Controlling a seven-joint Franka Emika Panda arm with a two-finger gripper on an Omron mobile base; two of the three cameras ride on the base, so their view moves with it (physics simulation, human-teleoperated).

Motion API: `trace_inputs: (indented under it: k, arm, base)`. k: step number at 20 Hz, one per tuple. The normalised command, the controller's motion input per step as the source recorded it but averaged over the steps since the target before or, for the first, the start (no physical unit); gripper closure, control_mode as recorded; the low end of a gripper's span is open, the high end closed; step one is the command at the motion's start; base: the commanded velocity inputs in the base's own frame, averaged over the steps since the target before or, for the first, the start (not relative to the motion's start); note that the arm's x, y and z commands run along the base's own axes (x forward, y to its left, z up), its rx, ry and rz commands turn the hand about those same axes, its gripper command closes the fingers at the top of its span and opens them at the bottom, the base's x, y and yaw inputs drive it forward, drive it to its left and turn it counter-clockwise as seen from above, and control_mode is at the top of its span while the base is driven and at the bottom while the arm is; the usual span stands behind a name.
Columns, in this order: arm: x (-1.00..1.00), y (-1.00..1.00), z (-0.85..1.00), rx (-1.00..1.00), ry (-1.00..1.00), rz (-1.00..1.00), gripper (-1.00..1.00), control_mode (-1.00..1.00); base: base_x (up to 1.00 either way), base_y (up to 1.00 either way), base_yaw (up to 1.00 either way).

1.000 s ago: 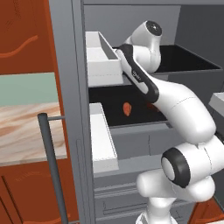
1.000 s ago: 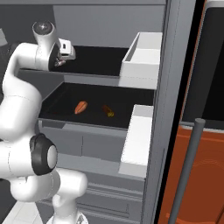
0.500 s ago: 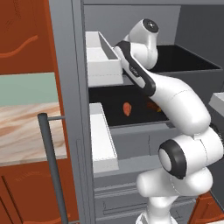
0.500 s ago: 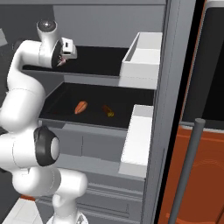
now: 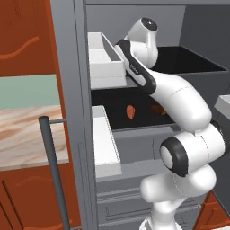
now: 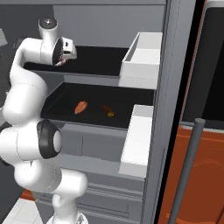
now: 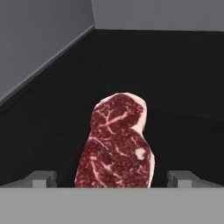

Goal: Gather the sweet potatos from the fridge and place them on a tray on the dining counter. Then gather the steaks from the fridge and place them on the other tray.

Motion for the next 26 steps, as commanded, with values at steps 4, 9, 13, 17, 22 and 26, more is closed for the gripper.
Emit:
trace_inputs:
  k: [4,9,13,17,22,26]
  arm:
    - [0.19,0.00,-0.02,0.00,0.03,0.00,-1.00,-1.00]
    - [0.15,0.02,-0.06,0.00,0.02,0.00,-1.00,-1.00]
    - [0.00,0.03,-0.11,0.00,0.00,0.00,-1.00,-1.00]
    - [0.00,0.02,-0.11,0.00,0.01,0.00,-1.00,-1.00]
    - [0.00,0.00,-0.03,0.00,0.05,0.00,-1.00,-1.00]
    - [0.00,0.00,-0.05,0.00,0.07,0.00,-1.00,-1.00]
  base:
    - [0.00,0.00,0.00]
    - [0.00,0.00,0.00]
    - [0.00,0.00,0.00]
    - [0.00,0.00,0.00]
    - [0.00,0.00,0.00]
    - [0.00,0.00,0.00]
